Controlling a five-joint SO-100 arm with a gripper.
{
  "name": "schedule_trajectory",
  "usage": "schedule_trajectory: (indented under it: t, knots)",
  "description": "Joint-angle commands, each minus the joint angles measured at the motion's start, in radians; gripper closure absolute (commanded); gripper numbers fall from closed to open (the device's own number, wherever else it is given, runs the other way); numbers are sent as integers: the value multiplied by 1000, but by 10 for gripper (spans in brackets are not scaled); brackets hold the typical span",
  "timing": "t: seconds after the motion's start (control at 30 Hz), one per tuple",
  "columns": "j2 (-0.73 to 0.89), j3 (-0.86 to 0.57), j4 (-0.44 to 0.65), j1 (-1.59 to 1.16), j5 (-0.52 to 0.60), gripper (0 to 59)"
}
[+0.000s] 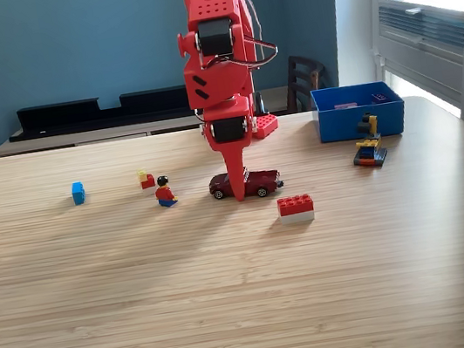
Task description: Grasp a lego block and put it in the bin.
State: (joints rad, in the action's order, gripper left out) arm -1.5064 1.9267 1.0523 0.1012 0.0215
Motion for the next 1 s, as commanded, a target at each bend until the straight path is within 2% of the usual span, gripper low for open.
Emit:
schedule_trajectory:
  t: [0.03,0.3,0.4,0.5,0.67,1.0]
  knots:
    - [75,-103,8,23,64,586]
    - [84,-169,28,20,144,586]
    - [83,-239,124,18,152,586]
    - [66,-405,291,3,175,586]
    - [-77,-531,405,-97,167,586]
    - [-357,-514,540,-565,181,586]
